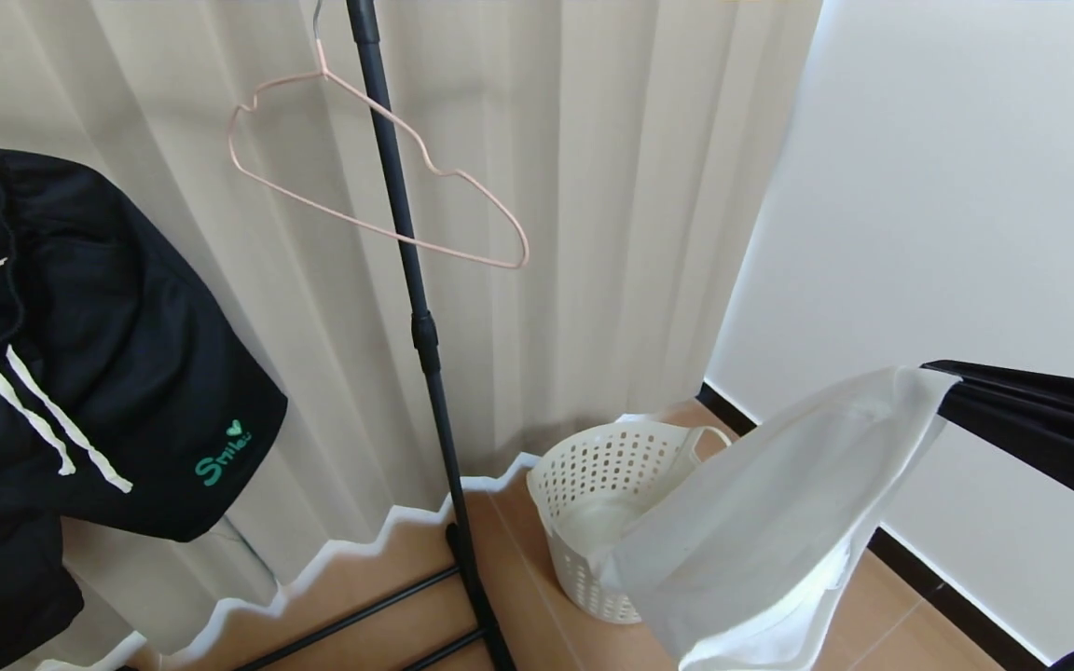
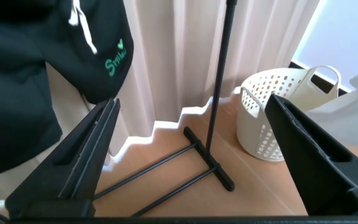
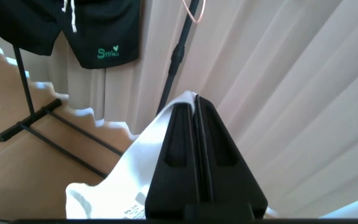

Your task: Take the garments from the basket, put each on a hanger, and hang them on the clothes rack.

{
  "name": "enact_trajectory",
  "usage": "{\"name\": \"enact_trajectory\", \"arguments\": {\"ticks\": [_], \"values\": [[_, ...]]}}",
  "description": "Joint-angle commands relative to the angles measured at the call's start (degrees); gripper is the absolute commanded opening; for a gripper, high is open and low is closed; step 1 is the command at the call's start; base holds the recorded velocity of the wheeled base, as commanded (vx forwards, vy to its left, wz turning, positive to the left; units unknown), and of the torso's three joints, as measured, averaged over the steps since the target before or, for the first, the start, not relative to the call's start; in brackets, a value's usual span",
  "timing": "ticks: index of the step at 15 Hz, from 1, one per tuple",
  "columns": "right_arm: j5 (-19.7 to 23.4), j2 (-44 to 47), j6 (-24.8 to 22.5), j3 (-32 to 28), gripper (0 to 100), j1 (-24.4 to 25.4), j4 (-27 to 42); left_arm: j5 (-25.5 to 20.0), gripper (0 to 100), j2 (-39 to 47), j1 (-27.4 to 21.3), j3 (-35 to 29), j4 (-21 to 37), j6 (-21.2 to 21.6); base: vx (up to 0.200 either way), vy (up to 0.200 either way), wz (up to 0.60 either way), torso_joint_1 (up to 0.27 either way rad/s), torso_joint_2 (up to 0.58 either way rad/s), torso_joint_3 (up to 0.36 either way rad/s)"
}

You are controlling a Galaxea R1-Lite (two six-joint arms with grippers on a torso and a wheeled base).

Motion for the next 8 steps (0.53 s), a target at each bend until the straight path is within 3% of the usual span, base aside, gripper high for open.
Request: {"name": "enact_trajectory", "arguments": {"ticks": [1, 4, 8], "values": [[0.03, 0.24, -0.04, -0.15, 0, 0.03, -0.03, 0.00, 100, -0.02, 0.04, 0.00, 0.04, -0.03, 0.000, 0.000, 0.00, 0.110, -0.47, -0.364], [0.03, 0.51, -0.04, -0.15, 0, 0.03, -0.03, 0.00, 100, -0.02, 0.04, 0.00, 0.04, 0.06, 0.000, 0.000, 0.00, 0.149, -0.48, -0.347], [0.03, 1.30, -0.04, 0.11, 0, 0.03, -0.03, 0.00, 100, -0.02, 0.04, 0.00, -0.05, 0.06, 0.000, 0.000, 0.00, 0.174, -0.52, -0.199]]}}
